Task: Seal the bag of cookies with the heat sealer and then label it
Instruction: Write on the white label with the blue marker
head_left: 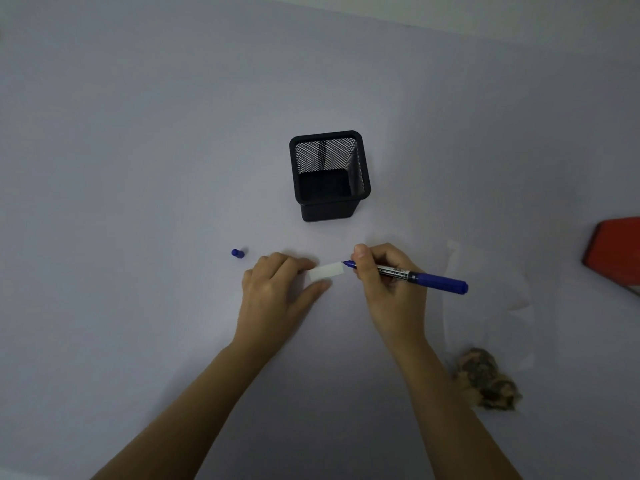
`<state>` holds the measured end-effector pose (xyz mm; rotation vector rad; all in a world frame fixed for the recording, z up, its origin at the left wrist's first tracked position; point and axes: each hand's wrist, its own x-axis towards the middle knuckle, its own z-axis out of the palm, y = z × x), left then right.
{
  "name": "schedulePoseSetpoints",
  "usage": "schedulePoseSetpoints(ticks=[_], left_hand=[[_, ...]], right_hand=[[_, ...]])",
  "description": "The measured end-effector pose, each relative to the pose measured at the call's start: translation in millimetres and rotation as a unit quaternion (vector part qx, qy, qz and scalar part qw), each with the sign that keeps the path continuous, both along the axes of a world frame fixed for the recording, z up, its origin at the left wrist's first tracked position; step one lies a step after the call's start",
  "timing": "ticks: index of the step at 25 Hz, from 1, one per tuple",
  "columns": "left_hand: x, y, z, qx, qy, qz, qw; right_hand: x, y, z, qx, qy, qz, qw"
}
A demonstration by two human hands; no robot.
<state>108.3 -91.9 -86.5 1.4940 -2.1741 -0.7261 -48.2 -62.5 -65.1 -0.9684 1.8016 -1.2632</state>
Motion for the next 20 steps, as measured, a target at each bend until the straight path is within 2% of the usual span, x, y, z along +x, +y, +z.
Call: schedulePoseSetpoints(ticks=[3,5,9,13,20], left_hand=[[-8.9,1.9,-1.5,0.045,-0.080,0.035,0.995],[-13.6,-0.8,-0.6,0.071,-0.092,0.040,0.992],[-16.2,-4.3,-0.6,0.074,-0.095,0.016,0.993],[-18.7,-2.7,-5.8,0.030,-0.089,-0.027,0.995],[-27.1,15.7,-5.2,-0.017,-0.041,0.037,0.998]], right_hand=[[2.4,1.3,-0.1,-0.001,-0.002,0.001,1.000],[2.5,2.3,0.3,-0.001,-0.004,0.002,1.000],[1.8,3.6,1.5,0.000,-0.008,-0.002,1.000],[-0.3,4.7,2.7,-0.001,-0.005,-0.002,1.000],[-2.9,10.5,3.8,0.003,0.000,-0.005,1.000]])
